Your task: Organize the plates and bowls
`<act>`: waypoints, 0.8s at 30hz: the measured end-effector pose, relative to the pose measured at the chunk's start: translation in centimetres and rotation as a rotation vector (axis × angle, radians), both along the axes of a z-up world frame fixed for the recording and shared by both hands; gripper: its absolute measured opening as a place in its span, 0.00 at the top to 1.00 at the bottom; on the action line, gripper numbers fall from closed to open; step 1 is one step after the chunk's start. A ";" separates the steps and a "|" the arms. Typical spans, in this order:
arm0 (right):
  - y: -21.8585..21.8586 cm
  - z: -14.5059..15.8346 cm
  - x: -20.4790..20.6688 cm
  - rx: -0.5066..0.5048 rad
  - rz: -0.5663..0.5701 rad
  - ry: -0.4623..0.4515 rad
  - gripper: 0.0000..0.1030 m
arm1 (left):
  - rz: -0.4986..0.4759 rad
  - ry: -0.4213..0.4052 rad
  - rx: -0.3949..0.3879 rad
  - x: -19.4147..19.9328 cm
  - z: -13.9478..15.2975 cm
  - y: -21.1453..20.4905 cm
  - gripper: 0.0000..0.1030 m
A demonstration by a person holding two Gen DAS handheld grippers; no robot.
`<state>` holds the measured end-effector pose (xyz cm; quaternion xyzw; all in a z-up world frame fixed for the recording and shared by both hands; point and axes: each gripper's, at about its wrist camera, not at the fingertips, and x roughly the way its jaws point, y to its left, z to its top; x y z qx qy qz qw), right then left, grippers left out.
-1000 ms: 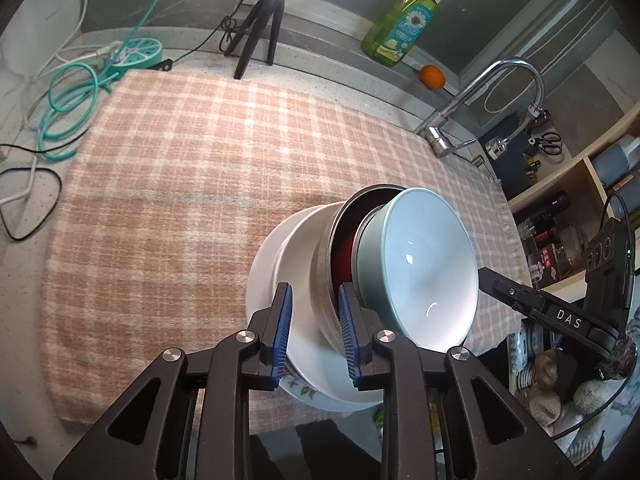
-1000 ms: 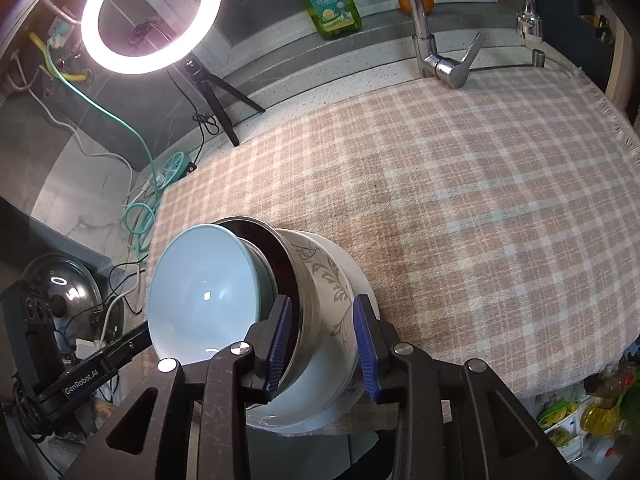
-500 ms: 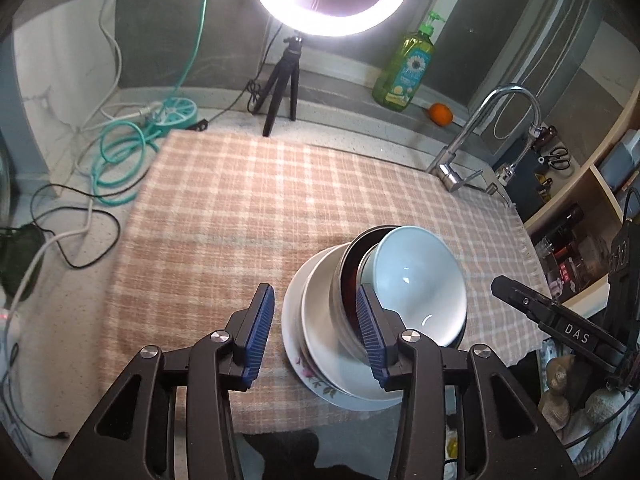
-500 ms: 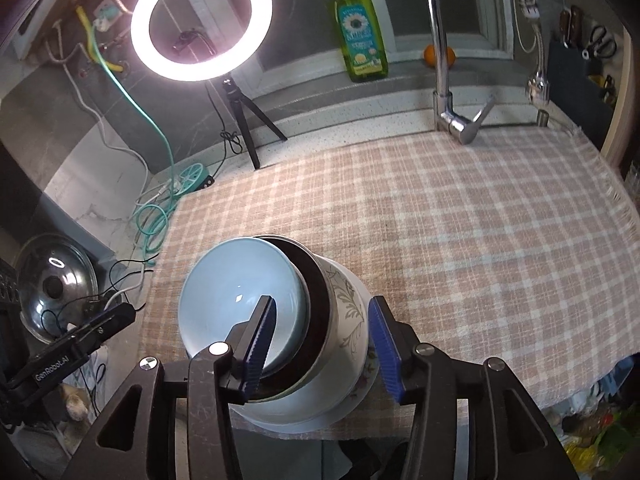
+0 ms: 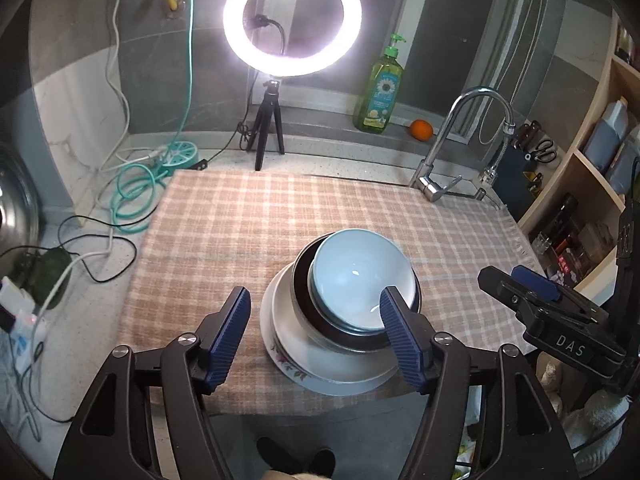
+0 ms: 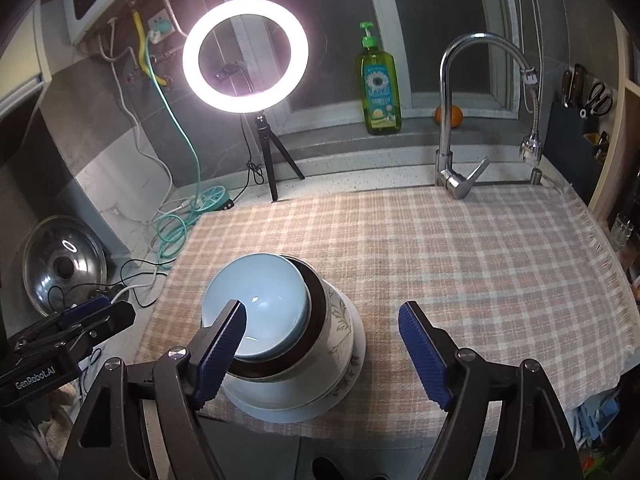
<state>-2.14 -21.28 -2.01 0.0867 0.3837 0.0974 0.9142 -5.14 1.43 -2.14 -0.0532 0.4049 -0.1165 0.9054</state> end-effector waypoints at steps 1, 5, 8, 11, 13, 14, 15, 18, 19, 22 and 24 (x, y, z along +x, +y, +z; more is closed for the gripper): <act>0.0 0.0 -0.3 -0.011 -0.003 -0.009 0.26 | -0.001 0.000 0.000 -0.2 0.0 -0.1 0.33; 0.2 -0.2 -1.1 -0.015 0.005 -0.007 0.25 | 0.010 -0.011 0.002 -0.8 0.3 -0.1 0.33; 0.2 0.1 -1.3 -0.029 0.007 -0.016 0.25 | 0.022 -0.019 -0.009 -1.0 0.6 0.1 0.33; 0.0 0.3 -1.7 -0.018 0.004 -0.022 0.25 | 0.023 -0.025 -0.004 -1.2 0.8 0.0 0.33; -0.1 0.3 -1.7 -0.020 0.002 -0.023 0.25 | 0.020 -0.026 -0.008 -1.3 0.9 -0.1 0.33; -0.1 0.3 -1.8 -0.022 0.000 -0.023 0.25 | 0.017 -0.027 -0.006 -1.3 0.9 -0.3 0.33; -0.2 0.3 -1.9 -0.021 -0.001 -0.021 0.25 | 0.014 -0.028 -0.004 -1.4 0.9 -0.4 0.33; -0.4 0.2 -2.0 -0.017 -0.005 -0.016 0.25 | 0.007 -0.029 -0.002 -1.5 0.9 -0.7 0.33; -0.4 0.2 -2.0 -0.017 -0.007 -0.015 0.25 | 0.003 -0.029 -0.002 -1.5 1.0 -0.9 0.33; -0.6 0.1 -2.0 -0.011 -0.012 -0.012 0.25 | 0.002 -0.029 0.001 -1.5 1.0 -1.0 0.33; -0.6 0.1 -2.0 -0.011 -0.012 -0.012 0.25 | 0.001 -0.029 -0.002 -1.5 1.0 -1.0 0.33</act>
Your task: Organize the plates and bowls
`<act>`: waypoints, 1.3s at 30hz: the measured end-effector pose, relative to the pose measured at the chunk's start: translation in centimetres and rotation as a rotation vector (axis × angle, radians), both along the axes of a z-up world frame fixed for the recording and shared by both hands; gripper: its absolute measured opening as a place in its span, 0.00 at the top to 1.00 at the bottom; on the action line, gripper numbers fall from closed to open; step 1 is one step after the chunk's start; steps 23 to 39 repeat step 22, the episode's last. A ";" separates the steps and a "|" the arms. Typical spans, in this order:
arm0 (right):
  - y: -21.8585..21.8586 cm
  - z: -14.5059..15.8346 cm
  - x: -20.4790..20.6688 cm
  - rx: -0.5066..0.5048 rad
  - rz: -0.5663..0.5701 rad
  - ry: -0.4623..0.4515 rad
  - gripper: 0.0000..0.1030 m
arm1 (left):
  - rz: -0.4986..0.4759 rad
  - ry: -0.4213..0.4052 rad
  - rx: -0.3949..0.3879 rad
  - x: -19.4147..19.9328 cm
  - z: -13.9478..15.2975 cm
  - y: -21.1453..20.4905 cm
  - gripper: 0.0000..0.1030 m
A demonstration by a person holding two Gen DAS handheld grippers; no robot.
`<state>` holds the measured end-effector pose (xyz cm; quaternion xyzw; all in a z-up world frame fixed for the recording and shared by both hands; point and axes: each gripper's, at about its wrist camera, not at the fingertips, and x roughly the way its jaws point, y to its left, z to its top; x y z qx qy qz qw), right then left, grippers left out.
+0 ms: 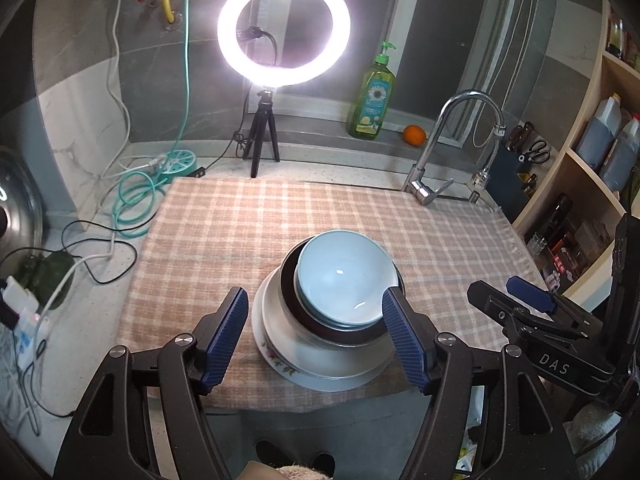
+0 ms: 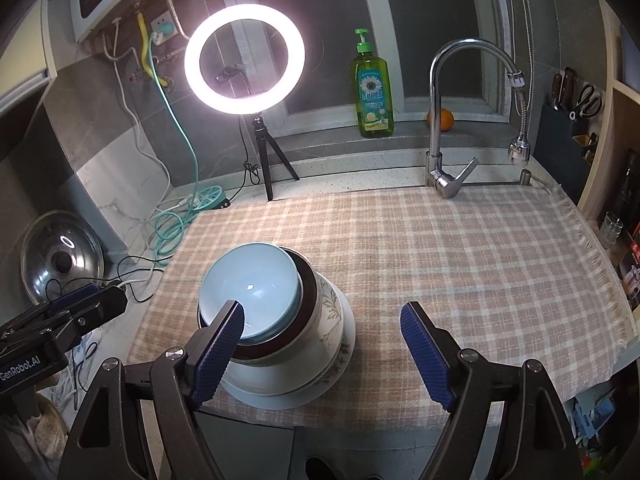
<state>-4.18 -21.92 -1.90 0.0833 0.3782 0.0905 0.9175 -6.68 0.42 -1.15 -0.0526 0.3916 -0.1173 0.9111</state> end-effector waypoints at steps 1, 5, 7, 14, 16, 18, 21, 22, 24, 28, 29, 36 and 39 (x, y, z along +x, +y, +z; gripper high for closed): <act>0.0 0.0 0.0 0.000 0.000 -0.001 0.25 | -0.001 -0.002 0.001 0.0 0.0 -0.1 0.33; -0.2 0.1 0.0 0.002 -0.003 -0.008 0.25 | -0.002 -0.011 0.011 -0.1 0.2 -0.5 0.33; -0.3 0.1 0.0 0.003 -0.006 -0.011 0.25 | 0.001 -0.015 0.015 -0.1 0.3 -0.5 0.33; -0.5 0.1 -0.1 0.000 -0.004 -0.007 0.25 | 0.009 -0.015 0.008 -0.1 0.3 -0.4 0.33; -0.4 0.0 0.0 -0.004 -0.002 -0.003 0.25 | 0.013 -0.013 0.006 0.0 0.2 -0.4 0.32; -0.5 -0.2 0.0 -0.006 -0.001 -0.001 0.25 | 0.016 -0.028 -0.004 -0.2 0.2 -0.4 0.32; -0.8 -0.4 0.0 -0.003 -0.002 0.003 0.25 | 0.014 -0.040 0.015 -0.3 0.2 -0.7 0.32; -1.0 -0.5 0.1 -0.003 -0.003 0.005 0.25 | 0.014 -0.035 0.012 -0.2 0.1 -0.7 0.32; -1.0 -0.5 0.1 -0.003 -0.003 0.005 0.25 | 0.014 -0.035 0.012 -0.2 0.1 -0.7 0.32; -1.0 -0.5 0.1 -0.003 -0.003 0.005 0.25 | 0.014 -0.035 0.012 -0.2 0.1 -0.7 0.32; -1.0 -0.5 0.1 -0.003 -0.003 0.005 0.25 | 0.014 -0.035 0.012 -0.2 0.1 -0.7 0.32; -1.0 -0.5 0.1 -0.003 -0.003 0.005 0.25 | 0.014 -0.035 0.012 -0.2 0.1 -0.7 0.32; -1.0 -0.5 0.1 -0.003 -0.003 0.005 0.25 | 0.014 -0.035 0.012 -0.2 0.1 -0.7 0.32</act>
